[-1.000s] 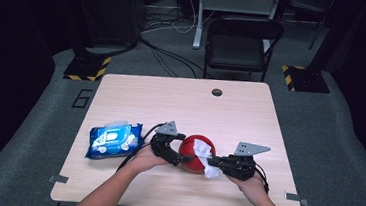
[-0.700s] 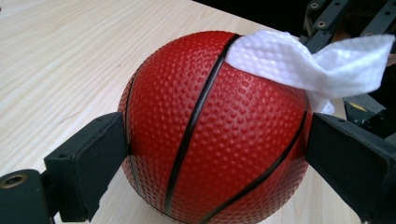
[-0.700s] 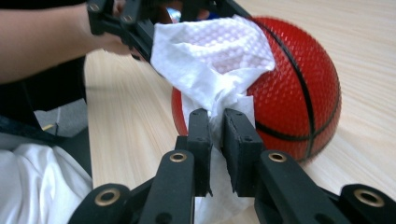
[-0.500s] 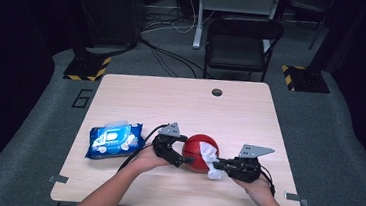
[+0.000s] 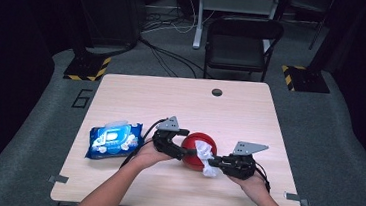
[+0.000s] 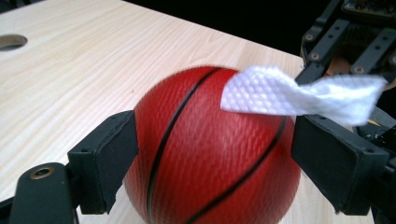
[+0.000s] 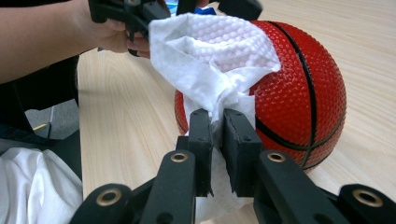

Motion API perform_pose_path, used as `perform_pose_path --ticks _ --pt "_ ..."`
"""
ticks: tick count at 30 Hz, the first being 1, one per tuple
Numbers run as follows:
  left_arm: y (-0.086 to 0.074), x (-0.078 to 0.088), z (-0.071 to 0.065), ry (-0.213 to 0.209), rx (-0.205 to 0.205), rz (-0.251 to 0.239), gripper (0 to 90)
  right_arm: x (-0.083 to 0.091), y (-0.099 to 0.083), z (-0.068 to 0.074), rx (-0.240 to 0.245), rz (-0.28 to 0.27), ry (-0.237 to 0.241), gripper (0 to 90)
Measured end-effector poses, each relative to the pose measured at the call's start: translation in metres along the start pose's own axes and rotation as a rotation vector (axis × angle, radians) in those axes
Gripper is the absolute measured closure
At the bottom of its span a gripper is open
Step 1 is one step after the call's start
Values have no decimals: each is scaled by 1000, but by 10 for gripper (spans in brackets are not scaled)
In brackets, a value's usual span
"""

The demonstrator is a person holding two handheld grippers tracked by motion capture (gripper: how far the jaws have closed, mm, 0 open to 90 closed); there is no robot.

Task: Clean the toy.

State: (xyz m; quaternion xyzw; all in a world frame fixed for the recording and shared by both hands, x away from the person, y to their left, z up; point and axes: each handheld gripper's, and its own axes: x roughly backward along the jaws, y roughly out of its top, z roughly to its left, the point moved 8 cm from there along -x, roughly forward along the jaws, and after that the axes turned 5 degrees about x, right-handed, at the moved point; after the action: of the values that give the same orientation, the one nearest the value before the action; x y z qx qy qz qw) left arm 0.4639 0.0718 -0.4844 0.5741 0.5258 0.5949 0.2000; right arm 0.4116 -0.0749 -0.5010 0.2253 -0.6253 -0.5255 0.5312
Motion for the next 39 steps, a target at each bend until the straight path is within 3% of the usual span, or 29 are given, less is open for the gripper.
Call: perform_pose_path --ticks 4,6,12,17,20,22,25,34,35,39 --pt "-3 -1 4 -12 28 25 142 -2 1 2 11 5 5 814" --pt "-3 0 6 -3 41 13 143 -4 -5 3 14 35 7 813" --pt "-5 0 5 -9 32 20 145 -3 -16 3 13 82 7 804" --pt "-6 1 6 -6 19 27 146 3 -26 -9 -16 111 -32 788" --pt "-7 1 6 -9 19 28 147 7 -33 -20 -38 122 -83 806" --pt "-7 1 5 -10 19 29 147 11 -32 -28 -58 111 -122 823" --pt "-8 1 5 -10 12 29 147 13 -27 -35 -88 78 -144 833" --pt "-10 3 6 -4 22 36 141 2 -4 -40 -91 16 -165 843" --pt "-11 4 7 -6 22 34 141 2 3 -40 -106 -27 -154 842" --pt "-12 5 7 -2 19 34 143 2 13 -39 -104 -68 -144 837"
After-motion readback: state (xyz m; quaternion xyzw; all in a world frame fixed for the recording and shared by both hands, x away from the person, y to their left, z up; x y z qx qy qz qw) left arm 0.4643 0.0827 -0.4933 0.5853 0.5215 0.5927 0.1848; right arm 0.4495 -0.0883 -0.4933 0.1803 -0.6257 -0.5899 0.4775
